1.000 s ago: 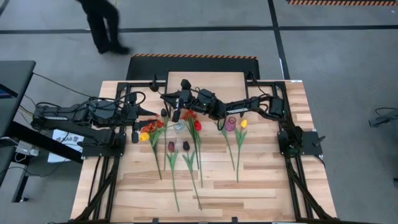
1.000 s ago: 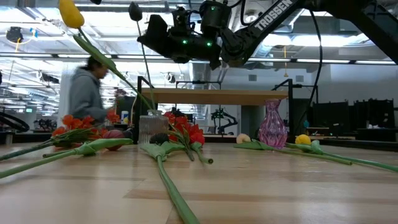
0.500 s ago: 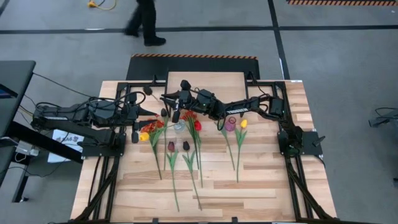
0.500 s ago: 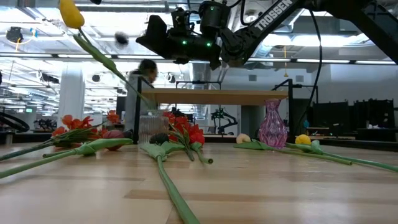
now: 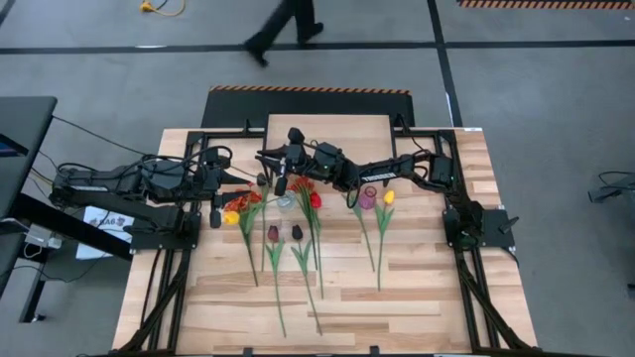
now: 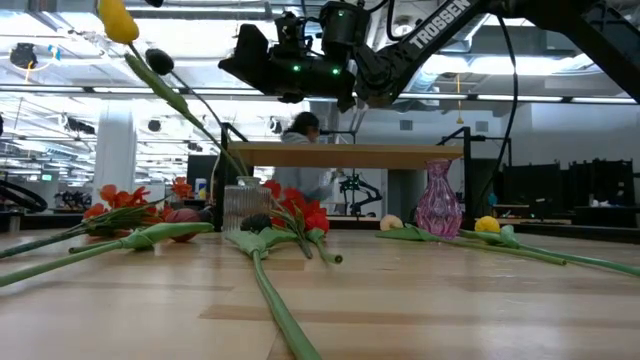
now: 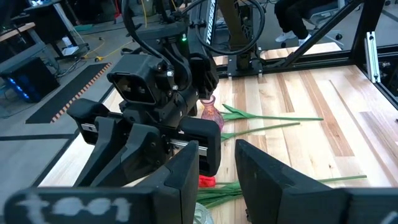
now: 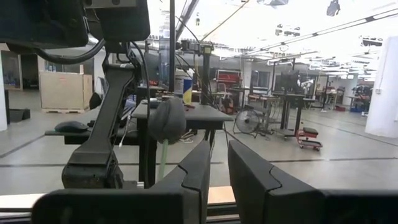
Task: Pick and place flowers into a vace then onto a shelf
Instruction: Put the dark red flower into the transparent vase
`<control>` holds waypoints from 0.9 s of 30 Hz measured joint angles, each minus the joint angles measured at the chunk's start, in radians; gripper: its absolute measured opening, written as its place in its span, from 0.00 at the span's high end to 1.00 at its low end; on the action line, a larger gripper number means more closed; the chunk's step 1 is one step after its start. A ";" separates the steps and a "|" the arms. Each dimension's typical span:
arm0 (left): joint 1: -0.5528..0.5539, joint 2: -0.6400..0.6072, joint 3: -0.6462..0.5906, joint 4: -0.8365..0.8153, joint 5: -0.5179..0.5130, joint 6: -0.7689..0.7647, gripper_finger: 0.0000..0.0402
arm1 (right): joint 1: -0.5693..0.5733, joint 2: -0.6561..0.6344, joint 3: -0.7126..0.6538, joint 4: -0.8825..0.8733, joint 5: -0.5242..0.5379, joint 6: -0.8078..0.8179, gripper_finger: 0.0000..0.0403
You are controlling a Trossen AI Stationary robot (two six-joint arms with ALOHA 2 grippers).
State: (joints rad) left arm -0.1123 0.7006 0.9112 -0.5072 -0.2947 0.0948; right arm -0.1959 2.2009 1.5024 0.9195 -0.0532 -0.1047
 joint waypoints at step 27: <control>0.000 0.000 0.000 -0.005 0.000 0.000 0.76 | 0.046 -0.348 -0.001 -0.603 0.002 0.045 0.87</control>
State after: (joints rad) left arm -0.1127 0.7006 0.9112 -0.5125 -0.2943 0.0944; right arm -0.1498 1.8527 1.5017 0.3164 -0.0512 -0.0601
